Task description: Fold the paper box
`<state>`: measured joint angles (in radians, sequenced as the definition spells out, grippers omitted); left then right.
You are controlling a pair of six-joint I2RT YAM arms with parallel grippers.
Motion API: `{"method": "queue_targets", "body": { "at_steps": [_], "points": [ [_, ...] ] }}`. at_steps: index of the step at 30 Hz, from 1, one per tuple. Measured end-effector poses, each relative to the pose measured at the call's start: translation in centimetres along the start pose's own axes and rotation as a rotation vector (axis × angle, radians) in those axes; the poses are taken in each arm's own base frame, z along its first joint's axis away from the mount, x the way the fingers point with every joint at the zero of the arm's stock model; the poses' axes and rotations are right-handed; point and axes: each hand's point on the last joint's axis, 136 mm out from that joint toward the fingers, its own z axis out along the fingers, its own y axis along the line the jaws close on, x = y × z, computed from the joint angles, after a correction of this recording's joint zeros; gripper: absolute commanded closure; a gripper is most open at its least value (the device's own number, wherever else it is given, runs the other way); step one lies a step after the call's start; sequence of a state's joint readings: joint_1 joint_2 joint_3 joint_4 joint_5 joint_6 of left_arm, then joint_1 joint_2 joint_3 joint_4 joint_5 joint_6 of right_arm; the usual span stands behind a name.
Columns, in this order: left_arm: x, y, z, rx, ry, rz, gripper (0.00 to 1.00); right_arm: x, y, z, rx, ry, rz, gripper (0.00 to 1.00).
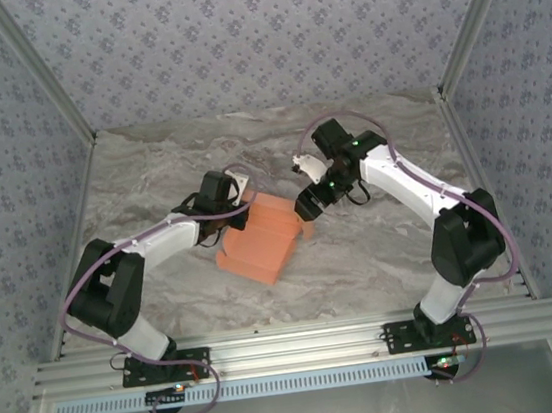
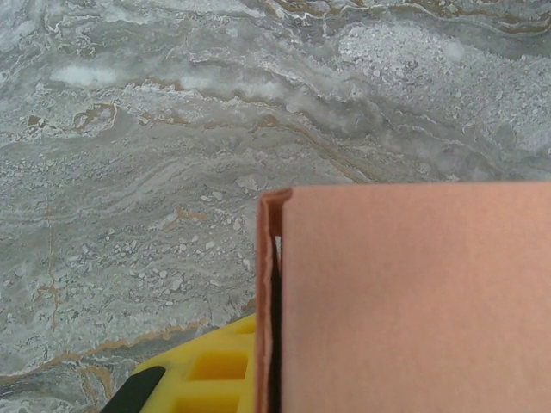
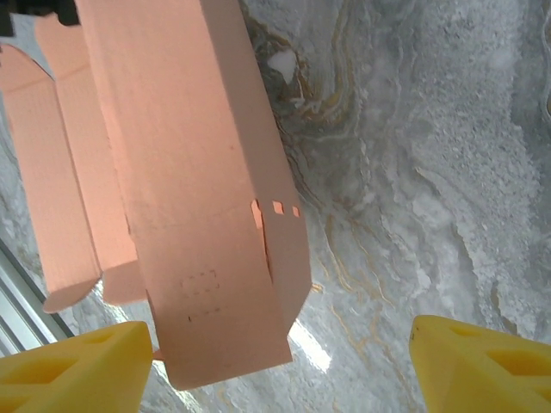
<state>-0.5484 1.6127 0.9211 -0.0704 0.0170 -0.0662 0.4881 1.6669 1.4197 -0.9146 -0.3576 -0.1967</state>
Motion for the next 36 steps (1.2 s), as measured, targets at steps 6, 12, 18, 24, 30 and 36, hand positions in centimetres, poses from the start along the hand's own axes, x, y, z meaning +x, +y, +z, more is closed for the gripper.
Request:
{"method": "queue_targets", "body": {
  "at_steps": [6, 12, 18, 24, 30, 36],
  "points": [
    [0.2, 0.1, 0.0, -0.005, 0.008, 0.014, 1.00, 0.7, -0.3, 1.0, 0.022, 0.048, -0.002, 0.19],
    [0.5, 0.4, 0.0, -0.019, 0.023, 0.025, 1.00, 1.1, 0.3, 2.4, 0.042, 0.100, -0.032, 0.18],
    [0.6, 0.6, 0.1, -0.035, 0.026, 0.011, 1.00, 0.4, -0.1, 2.0, 0.081, 0.082, -0.026, 0.17],
    [1.1, 0.7, 0.5, -0.037, 0.044, -0.033, 1.00, -0.3, 1.4, 0.4, 0.151, -0.028, -0.102, 0.15],
    [0.5, 0.6, 0.8, -0.039, 0.054, -0.063, 1.00, -1.2, 2.1, 0.0, 0.203, -0.113, -0.137, 0.15],
    [0.5, 0.5, 0.7, -0.028, 0.061, -0.096, 1.00, -0.9, -0.4, 1.4, 0.348, -0.109, -0.088, 0.16]
  ]
}}
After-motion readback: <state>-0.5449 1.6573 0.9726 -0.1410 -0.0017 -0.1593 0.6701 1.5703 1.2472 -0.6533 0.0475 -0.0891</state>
